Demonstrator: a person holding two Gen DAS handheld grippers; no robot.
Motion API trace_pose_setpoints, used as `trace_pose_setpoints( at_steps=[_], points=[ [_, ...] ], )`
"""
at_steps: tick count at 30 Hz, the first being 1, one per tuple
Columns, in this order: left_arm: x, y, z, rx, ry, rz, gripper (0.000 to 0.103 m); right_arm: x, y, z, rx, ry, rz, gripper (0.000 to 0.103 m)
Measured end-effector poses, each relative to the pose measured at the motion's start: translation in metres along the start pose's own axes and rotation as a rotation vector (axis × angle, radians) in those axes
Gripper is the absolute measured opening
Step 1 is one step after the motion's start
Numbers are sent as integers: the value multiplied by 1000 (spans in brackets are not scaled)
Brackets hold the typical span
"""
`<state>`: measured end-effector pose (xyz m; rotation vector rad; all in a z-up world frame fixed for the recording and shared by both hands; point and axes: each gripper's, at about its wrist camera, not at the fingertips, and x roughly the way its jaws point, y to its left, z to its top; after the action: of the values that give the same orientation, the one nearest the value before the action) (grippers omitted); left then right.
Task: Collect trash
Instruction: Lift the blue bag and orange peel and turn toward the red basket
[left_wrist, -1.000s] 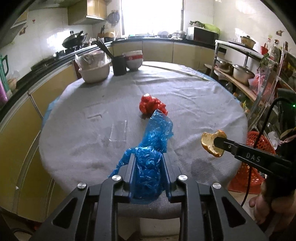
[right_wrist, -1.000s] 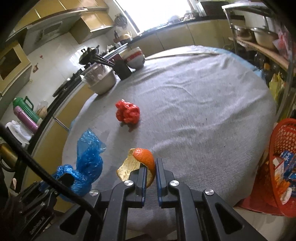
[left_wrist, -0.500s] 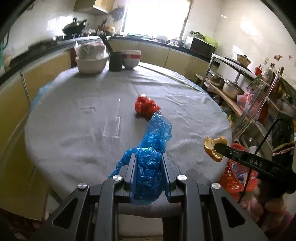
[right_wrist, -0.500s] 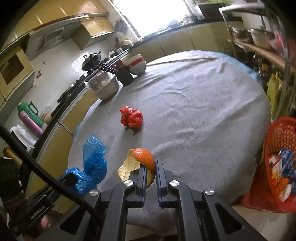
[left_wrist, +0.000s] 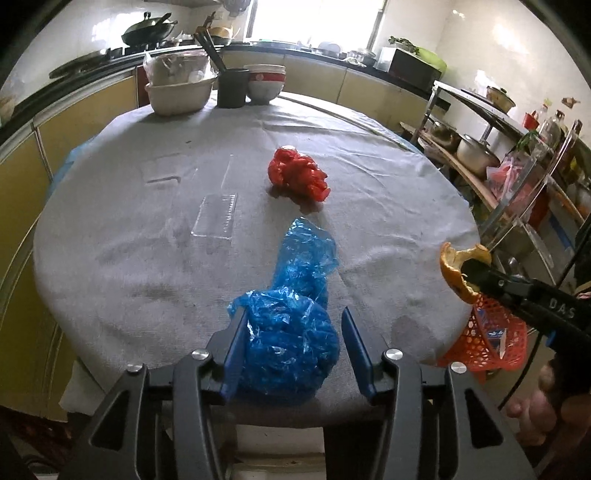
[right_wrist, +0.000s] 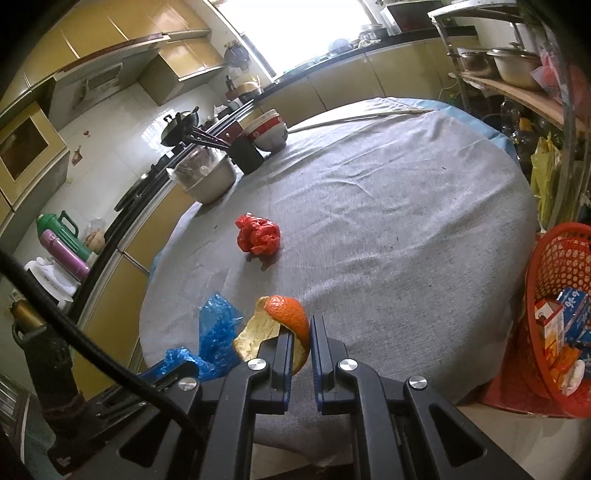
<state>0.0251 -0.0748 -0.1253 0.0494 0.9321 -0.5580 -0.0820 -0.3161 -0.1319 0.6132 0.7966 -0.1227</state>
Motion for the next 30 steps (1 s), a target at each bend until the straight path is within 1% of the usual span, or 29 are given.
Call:
trace_pose_setpoints(
  at_steps=[1,2,3,5,10,18,24,30],
  points=[
    [2,-2,-1,6,1,0,51,0,0,-1,-2,1,-1,10],
    [3,-2,-1,11,-2,4,47,-1,0,-2,-3,2,-3,10],
    [3,-3,-2,16,-3,5,46,-1,0,-2,-2,2,-3,10],
    [2,-6,-2,32,-12,13,40,-2,0,-3,-2,1,-4,10],
    [-3,-11,-1,48,-27,5,27,-3,2,-2,-6,-3,0,10],
    [-23,-23,3,71,-61,26,21,-8,2,-5,-8,-18,8,10],
    [-60,-35,15,89,-162,10,21,-21,7,-1,-24,-53,10,10],
    [-81,-35,19,74,-204,19,20,-38,12,4,-35,-98,22,10]
  ],
)
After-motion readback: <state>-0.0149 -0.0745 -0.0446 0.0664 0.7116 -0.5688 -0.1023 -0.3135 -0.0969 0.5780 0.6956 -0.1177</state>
